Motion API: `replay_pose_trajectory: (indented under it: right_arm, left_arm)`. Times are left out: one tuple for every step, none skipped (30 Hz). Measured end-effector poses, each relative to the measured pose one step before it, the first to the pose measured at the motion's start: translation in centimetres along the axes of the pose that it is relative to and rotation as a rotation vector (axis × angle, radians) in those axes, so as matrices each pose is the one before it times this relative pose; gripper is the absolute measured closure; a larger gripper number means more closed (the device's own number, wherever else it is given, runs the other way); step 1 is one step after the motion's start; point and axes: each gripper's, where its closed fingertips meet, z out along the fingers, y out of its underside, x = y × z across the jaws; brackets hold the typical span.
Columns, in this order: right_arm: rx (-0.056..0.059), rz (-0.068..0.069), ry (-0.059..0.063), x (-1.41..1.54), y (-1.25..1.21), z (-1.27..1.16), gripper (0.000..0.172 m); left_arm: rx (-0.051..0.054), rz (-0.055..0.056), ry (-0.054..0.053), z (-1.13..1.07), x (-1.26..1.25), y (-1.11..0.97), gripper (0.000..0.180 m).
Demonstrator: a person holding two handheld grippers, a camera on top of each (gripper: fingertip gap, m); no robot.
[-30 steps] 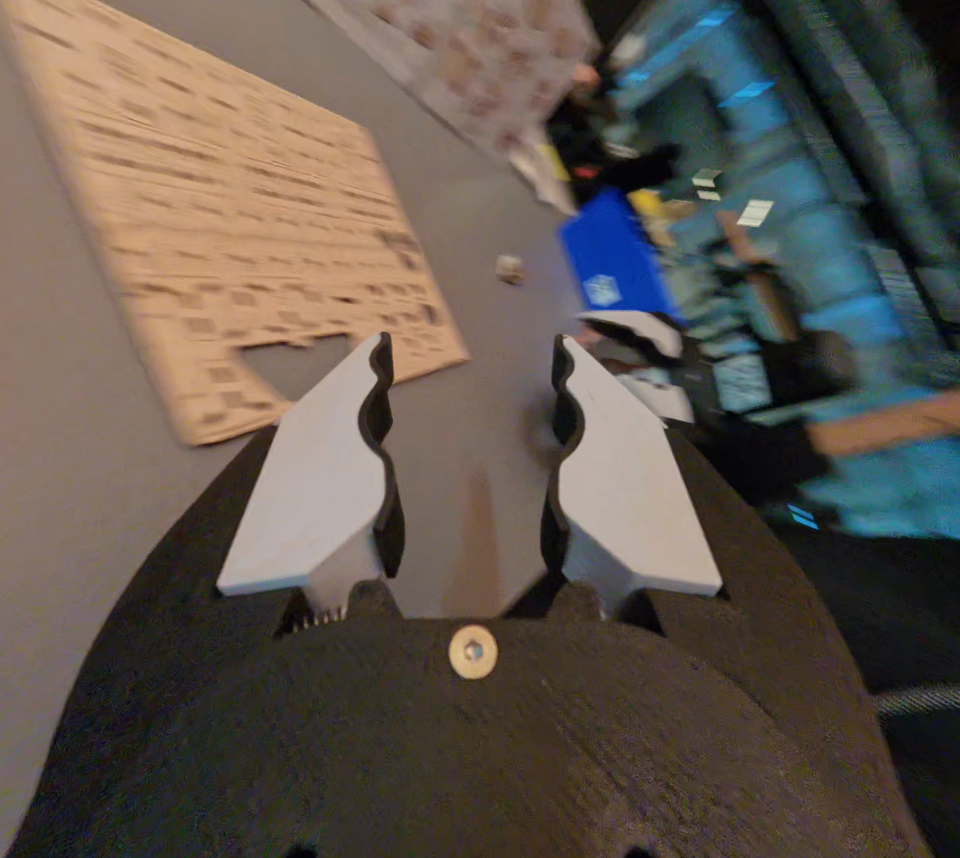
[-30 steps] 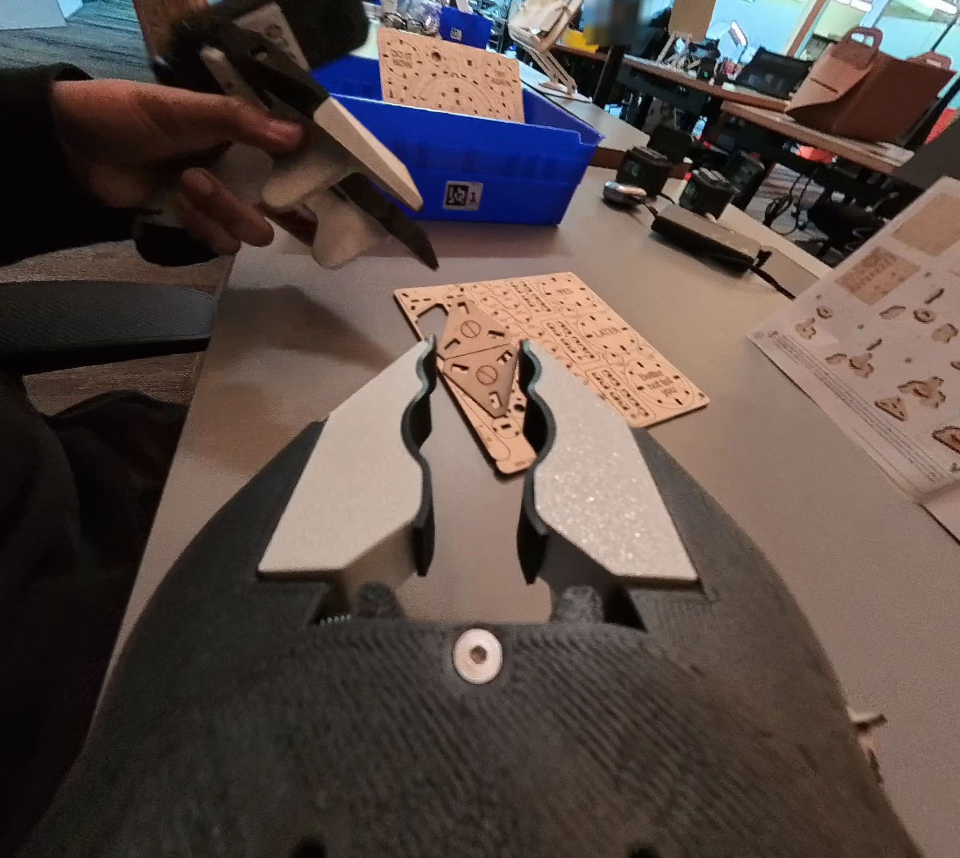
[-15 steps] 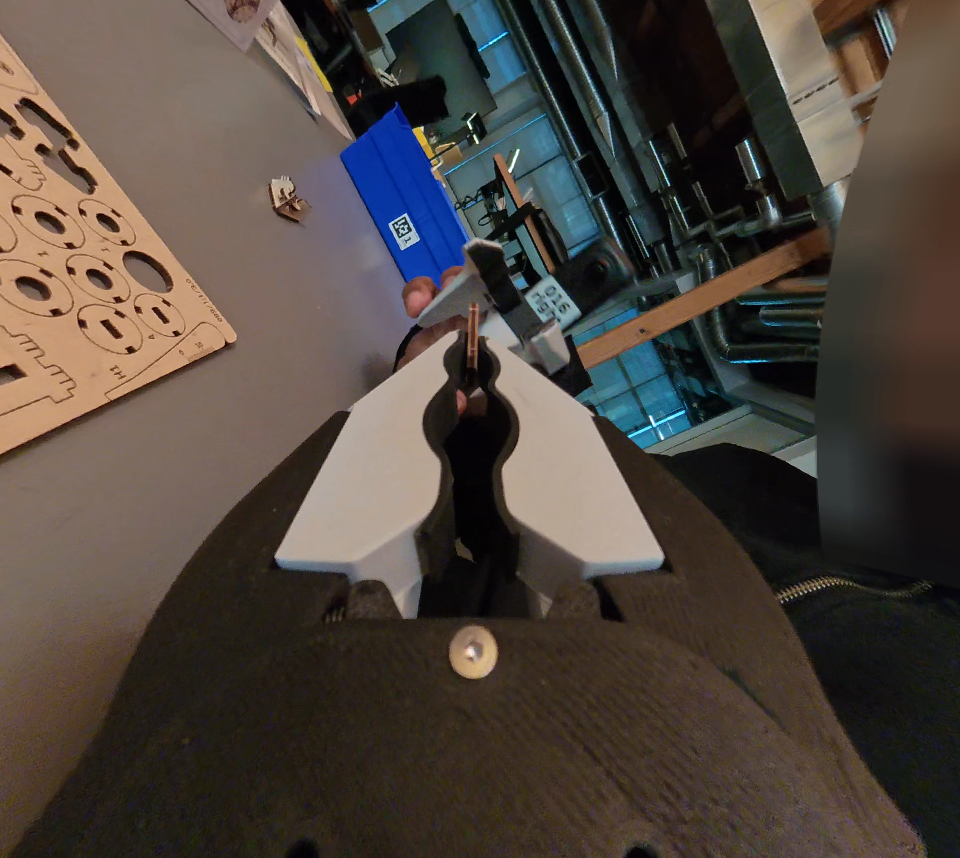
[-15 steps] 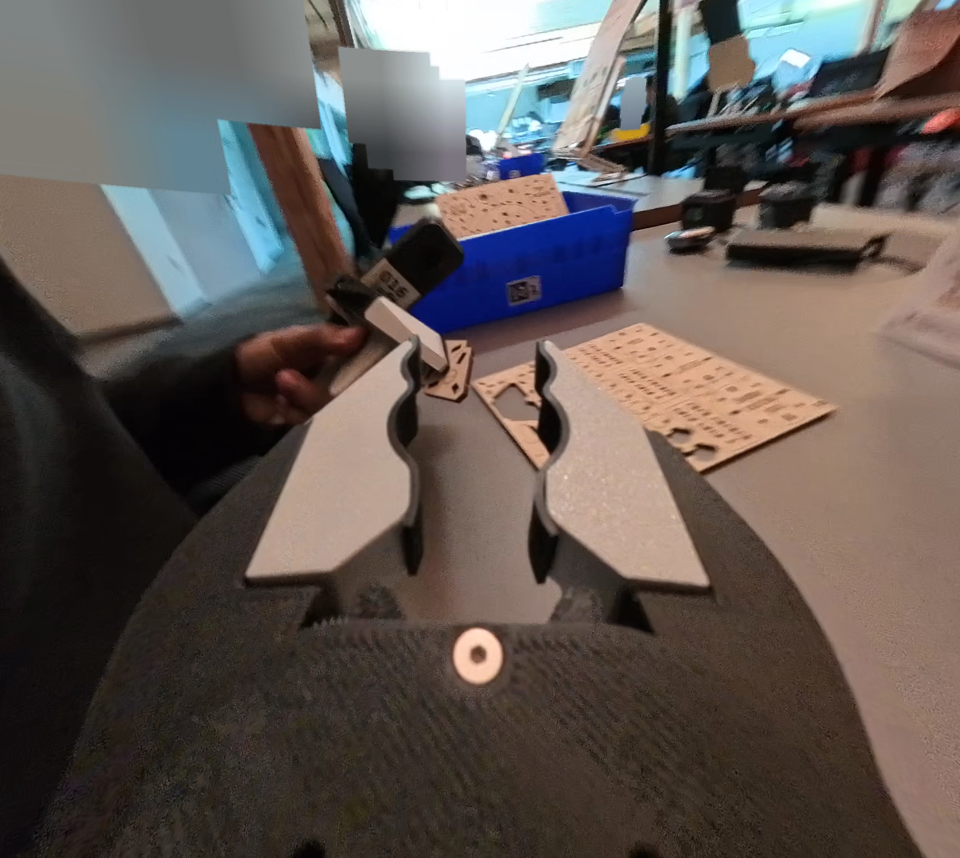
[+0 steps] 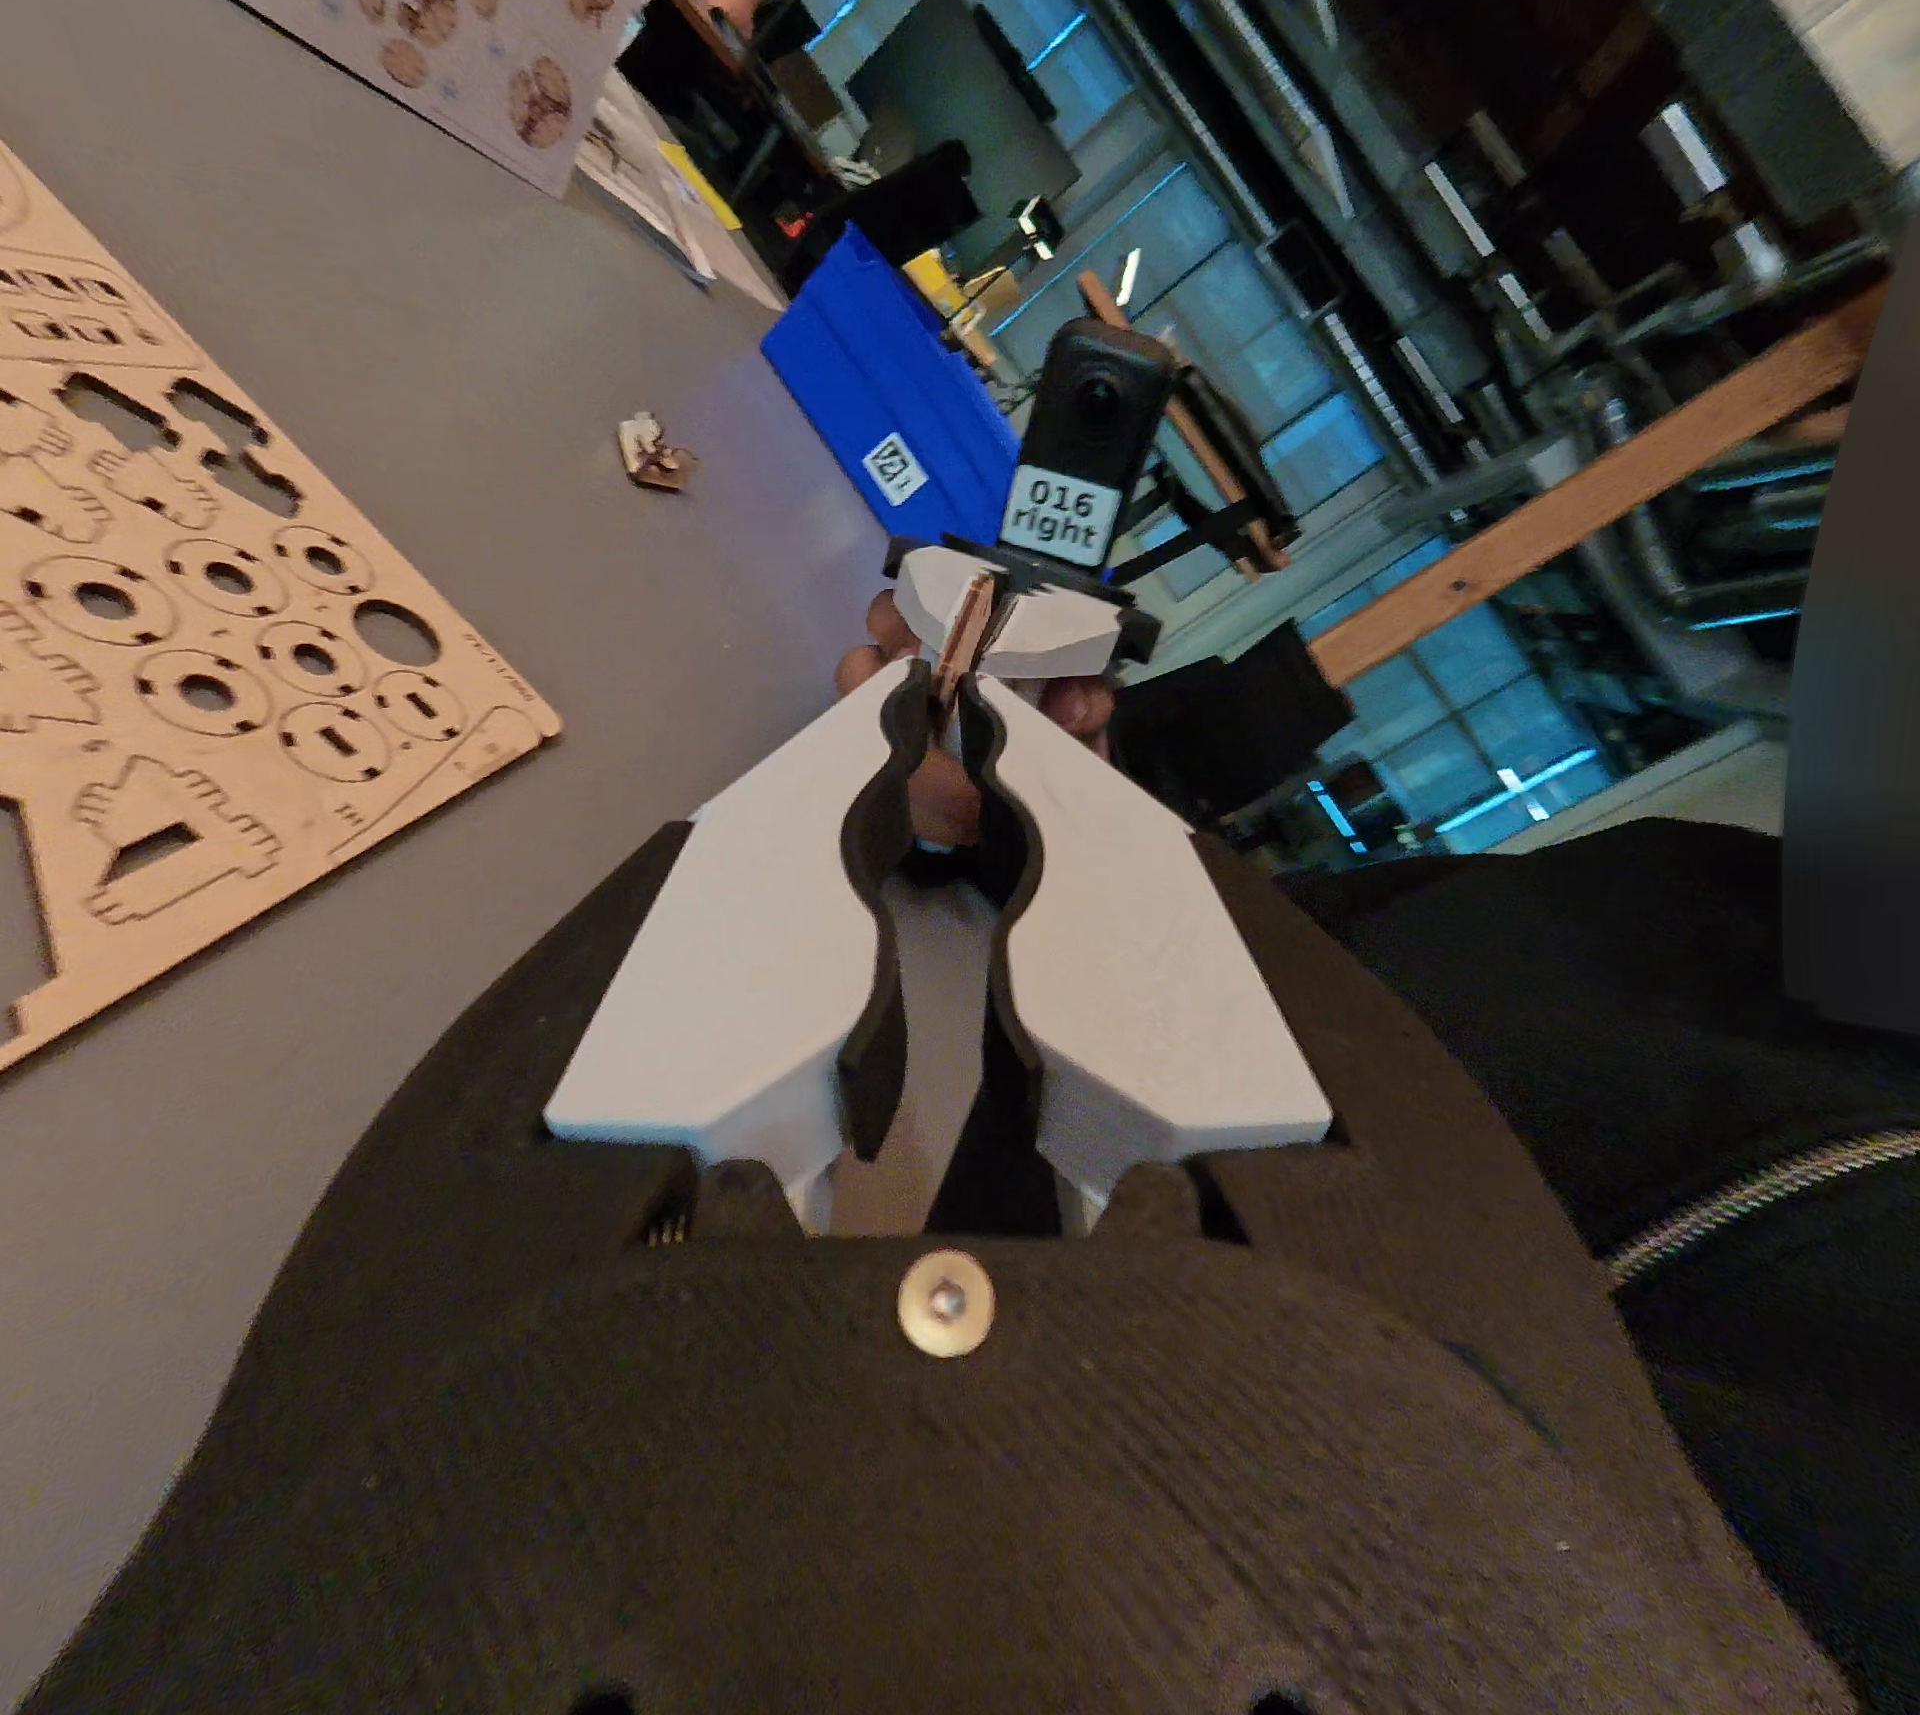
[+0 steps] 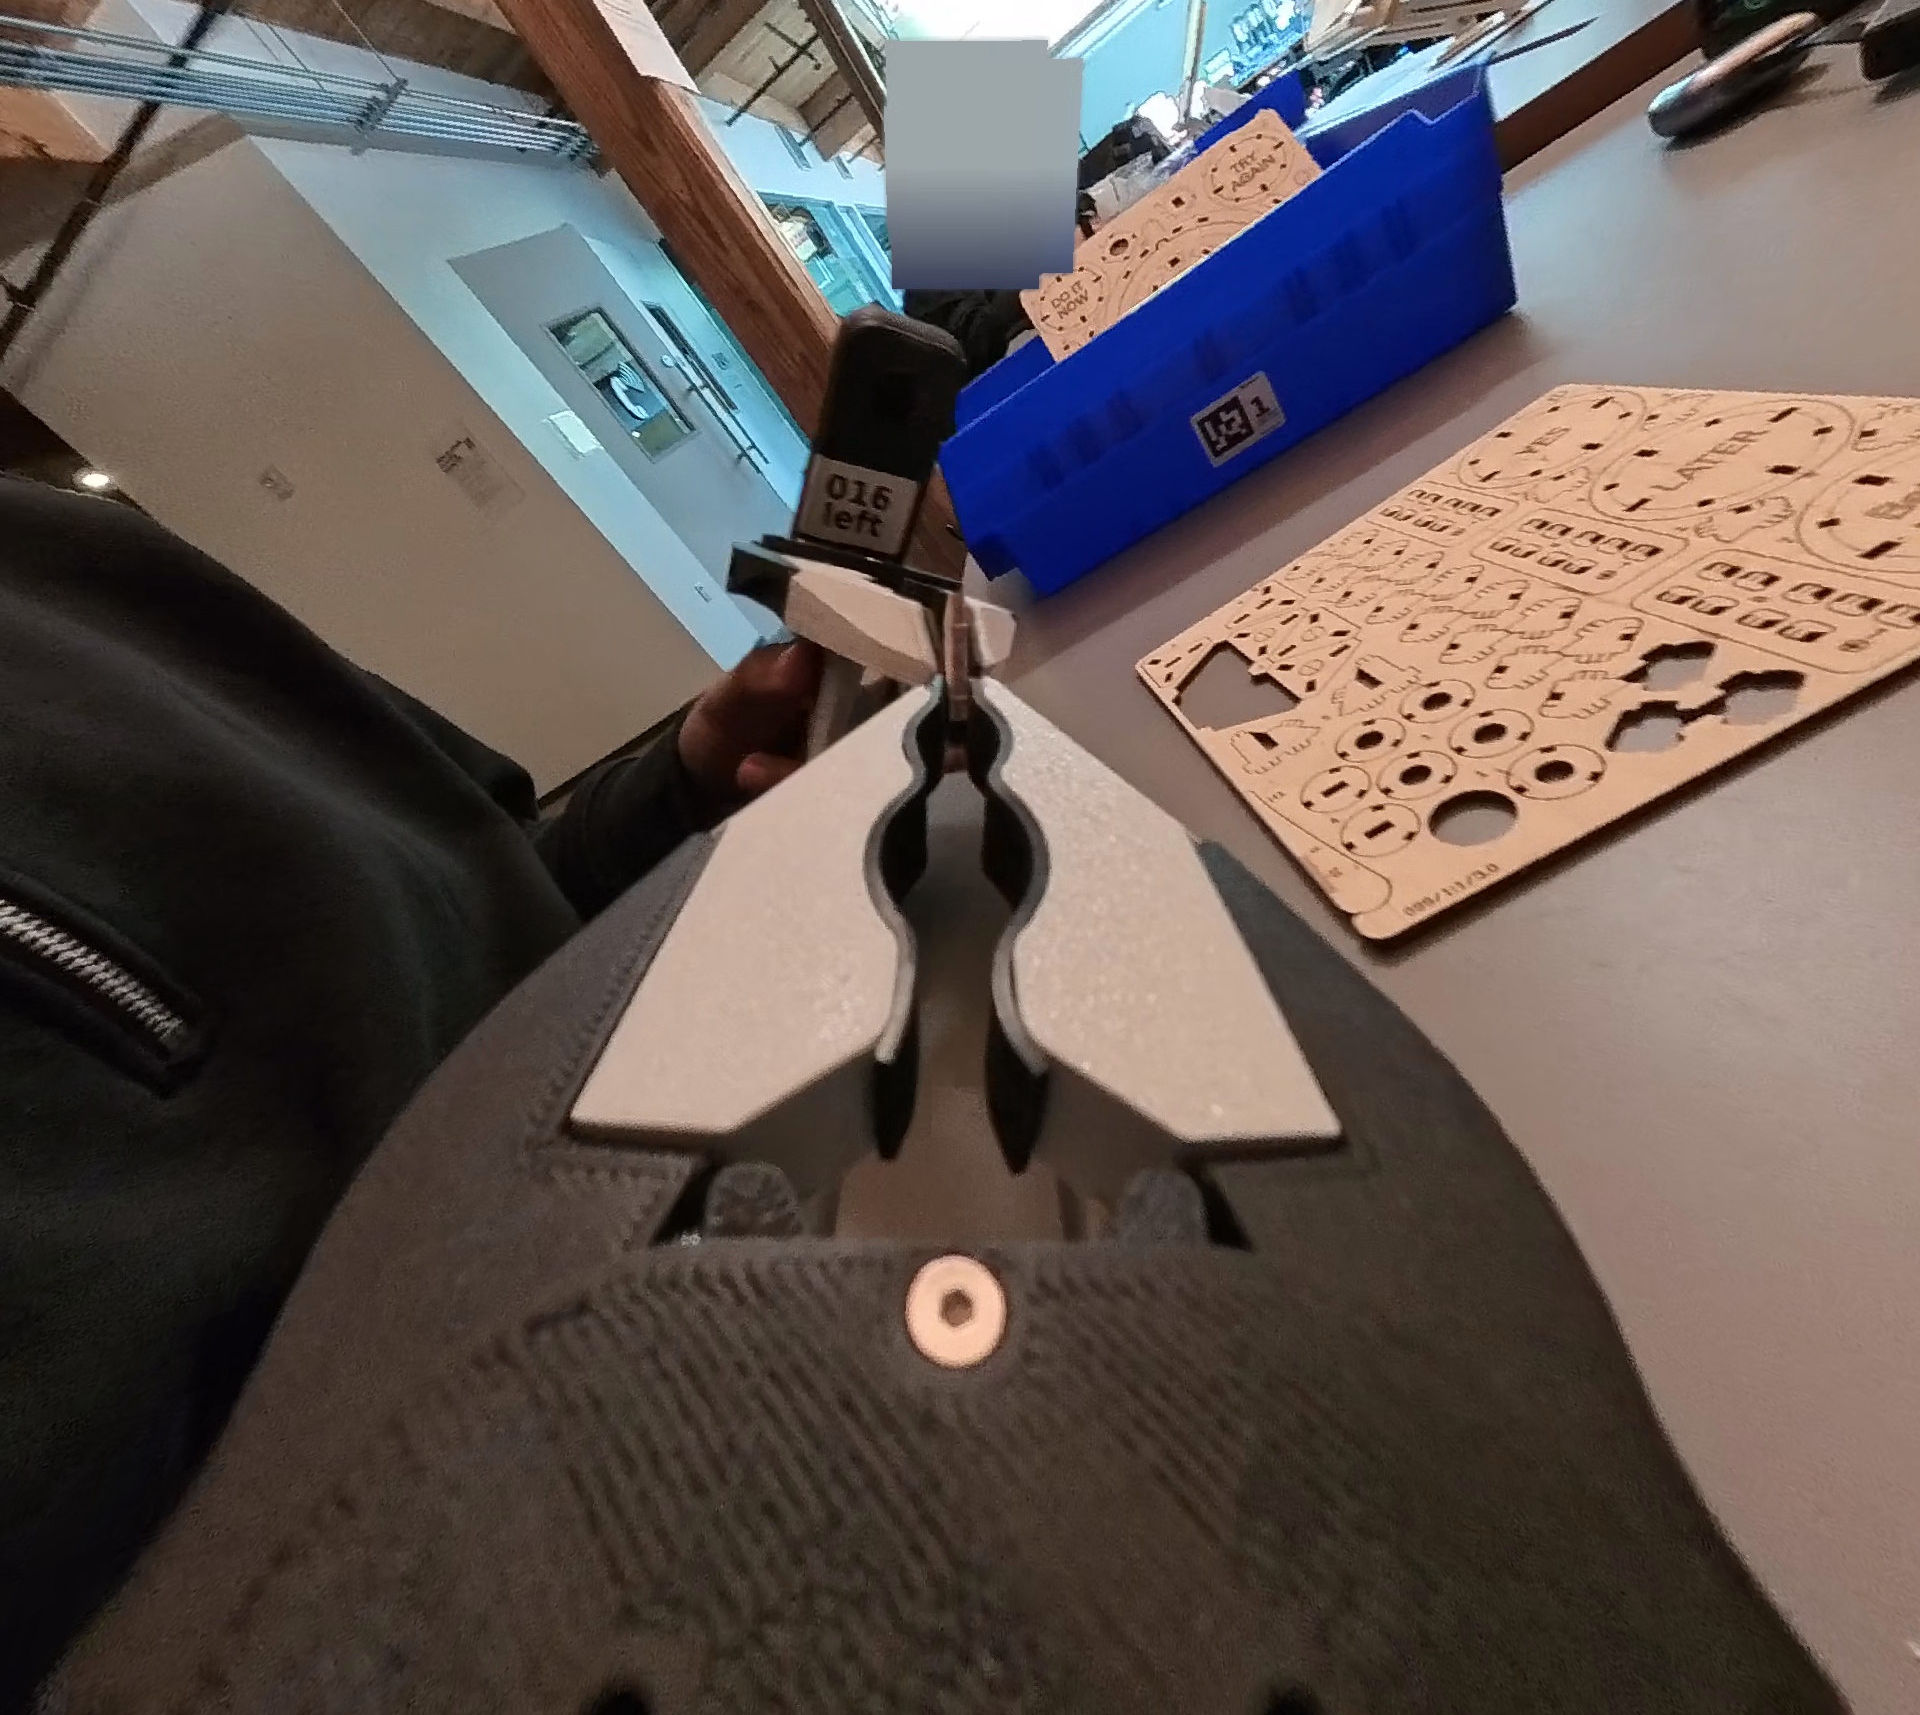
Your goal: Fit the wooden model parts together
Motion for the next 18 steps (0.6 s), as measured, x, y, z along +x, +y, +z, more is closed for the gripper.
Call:
replay_pose_trajectory:
  right_arm:
    - [-0.0061,-0.0070,0.0189,0.219,0.084,0.079,0.171]
    - [-0.0008,-0.0095,0.0149,0.130,0.004,0.079,0.171]
    - [0.0038,-0.0097,0.0137,0.111,-0.063,0.055,0.170]
    - [0.0022,-0.0052,0.0231,0.260,-0.036,0.078,0.169]
    - [0.0026,-0.0025,0.0201,0.243,-0.023,0.068,0.169]
    - [0.0026,-0.0008,0.0199,0.239,-0.031,0.051,0.171]
    - [0.0057,-0.0054,0.0301,0.323,-0.066,0.042,0.172]
    - [0.0006,-0.0138,0.0251,0.183,0.001,0.098,0.172]
    - [-0.0027,-0.0186,0.0156,0.005,0.040,0.140,0.172]
    - [0.0062,-0.0167,0.0128,-0.005,-0.089,0.074,0.172]
    - [0.0081,-0.0059,0.0052,-0.007,-0.102,0.021,0.172]
    - [0.0063,0.0051,0.0028,0.082,-0.084,-0.022,0.171]
    - [0.0109,0.0104,0.0009,0.147,-0.161,-0.099,0.171]
    - [0.0150,0.0129,-0.0018,0.163,-0.227,-0.197,0.171]
    - [0.0140,0.0145,-0.0026,0.190,-0.240,-0.247,0.171]
    - [0.0132,0.0162,-0.0015,0.217,-0.217,-0.255,0.171]
    - [0.0140,0.0174,-0.0029,0.185,-0.226,-0.247,0.171]
    - [0.0141,0.0178,-0.0050,0.128,-0.198,-0.199,0.171]
  left_arm:
    - [-0.0054,0.0201,-0.0302,-0.041,-0.312,0.031,0.177]
    - [0.0018,0.0140,-0.0155,-0.034,-0.130,-0.072,0.177]
    - [0.0081,0.0094,-0.0062,-0.033,-0.018,-0.140,0.178]
    - [0.0107,0.0066,-0.0192,0.025,-0.224,-0.121,0.178]
    - [0.0143,0.0137,-0.0225,0.032,-0.235,-0.109,0.178]
    - [0.0117,0.0169,-0.0217,0.032,-0.171,-0.085,0.178]
    - [0.0066,0.0294,-0.0552,0.043,-0.562,-0.005,0.180]
    - [-0.0074,0.0592,-0.0524,0.137,-0.380,0.232,0.180]
    - [-0.0097,0.0563,-0.0291,0.179,0.018,0.233,0.180]
    - [0.0056,0.0338,-0.0264,0.031,-0.046,-0.077,0.180]
    - [0.0101,0.0142,-0.0056,-0.083,0.034,-0.225,0.180]
    - [0.0059,-0.0055,0.0025,-0.125,-0.028,-0.223,0.180]
    - [0.0165,-0.0161,0.0042,-0.250,-0.141,-0.403,0.180]
    - [0.0243,-0.0182,-0.0028,-0.388,-0.316,-0.551,0.180]
    - [0.0266,-0.0116,-0.0137,-0.531,-0.538,-0.665,0.180]
    - [0.0277,-0.0025,-0.0236,-0.631,-0.706,-0.750,0.180]
    - [0.0262,0.0021,-0.0278,-0.691,-0.806,-0.764,0.180]
    - [0.0246,0.0039,-0.0266,-0.684,-0.804,-0.735,0.180]
